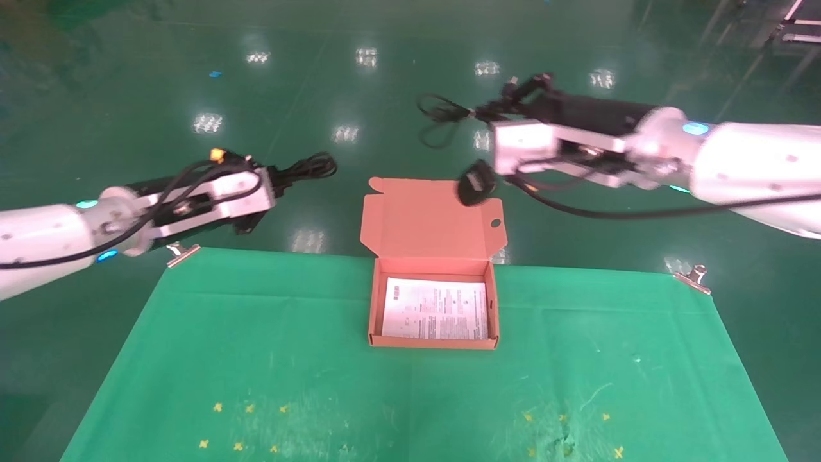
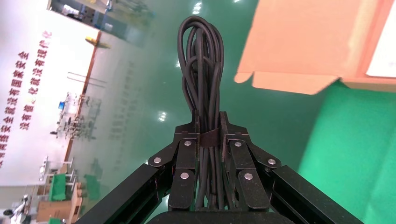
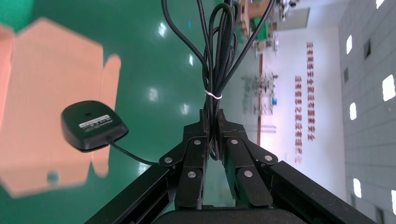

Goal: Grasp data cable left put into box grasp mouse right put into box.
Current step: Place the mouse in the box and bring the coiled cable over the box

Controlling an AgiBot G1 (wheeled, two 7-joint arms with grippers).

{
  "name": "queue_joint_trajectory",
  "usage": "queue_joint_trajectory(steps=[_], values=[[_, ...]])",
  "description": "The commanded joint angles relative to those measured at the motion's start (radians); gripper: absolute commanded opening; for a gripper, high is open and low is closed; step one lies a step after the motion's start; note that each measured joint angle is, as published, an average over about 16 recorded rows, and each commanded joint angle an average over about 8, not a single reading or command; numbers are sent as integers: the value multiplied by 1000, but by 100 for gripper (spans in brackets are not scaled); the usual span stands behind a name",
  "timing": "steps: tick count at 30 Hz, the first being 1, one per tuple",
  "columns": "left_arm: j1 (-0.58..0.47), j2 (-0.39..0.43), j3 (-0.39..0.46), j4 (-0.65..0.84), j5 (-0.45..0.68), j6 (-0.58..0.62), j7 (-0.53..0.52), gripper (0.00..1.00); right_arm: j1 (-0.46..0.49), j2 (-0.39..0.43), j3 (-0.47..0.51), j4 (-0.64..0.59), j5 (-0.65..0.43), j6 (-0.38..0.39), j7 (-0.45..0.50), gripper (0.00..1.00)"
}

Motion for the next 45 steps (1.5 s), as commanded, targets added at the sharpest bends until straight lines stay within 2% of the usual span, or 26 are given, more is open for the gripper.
queue_joint_trajectory(steps=[1, 8, 15, 21, 37, 45], values=[[-18, 24, 1, 26, 9, -16, 2, 0, 20, -46, -4, -45, 12, 13, -28, 0], [-57, 59, 13, 81, 58, -26, -29, 0, 44, -130, -2, -164, 71, 14, -110, 0], [-67, 64, 23, 106, 87, -20, -49, 0, 53, -167, -3, -220, 95, 4, -143, 0], [-47, 35, 26, 99, 94, -4, -58, 0, 37, -181, -8, -259, 97, 10, -164, 0], [8, -54, 27, 6, 158, 27, -158, 0, -16, -287, -4, -500, 162, 20, -312, 0], [17, -59, 29, -29, 196, 30, -209, 0, -52, -320, 12, -592, 240, 53, -304, 0]])
